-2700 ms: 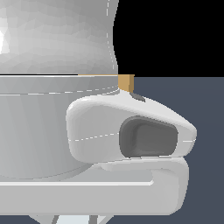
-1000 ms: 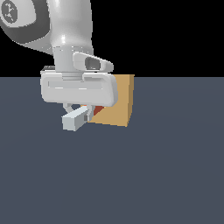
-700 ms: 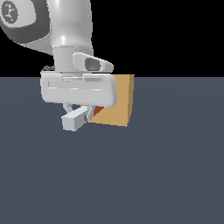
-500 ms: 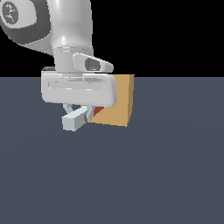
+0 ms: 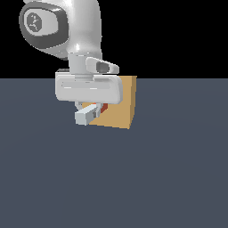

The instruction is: Insert the peg into the horizontal hole in a box.

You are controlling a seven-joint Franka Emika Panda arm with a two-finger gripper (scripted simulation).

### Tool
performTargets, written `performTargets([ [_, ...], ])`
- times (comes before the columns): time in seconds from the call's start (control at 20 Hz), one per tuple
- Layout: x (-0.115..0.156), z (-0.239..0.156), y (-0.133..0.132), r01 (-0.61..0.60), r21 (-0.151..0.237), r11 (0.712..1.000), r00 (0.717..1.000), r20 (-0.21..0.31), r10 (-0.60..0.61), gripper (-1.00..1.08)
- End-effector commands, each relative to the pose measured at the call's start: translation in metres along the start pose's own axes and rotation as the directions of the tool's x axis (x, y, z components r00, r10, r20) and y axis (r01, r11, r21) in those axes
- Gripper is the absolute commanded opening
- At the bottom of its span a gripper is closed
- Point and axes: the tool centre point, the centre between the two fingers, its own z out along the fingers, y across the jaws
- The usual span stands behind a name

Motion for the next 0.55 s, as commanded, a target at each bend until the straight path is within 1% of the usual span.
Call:
performTargets([
  [0.0,0.021,-0.001,0.0,0.001,-0.003,1.0,1.0,-0.001,-0.001,-1.0],
  [0.25,0.05,-0.002,0.001,0.001,-0.004,1.0,1.0,-0.002,-0.001,-1.0],
  [0.5,0.061,-0.002,0.002,0.001,-0.004,1.0,1.0,-0.002,-0.001,-1.0],
])
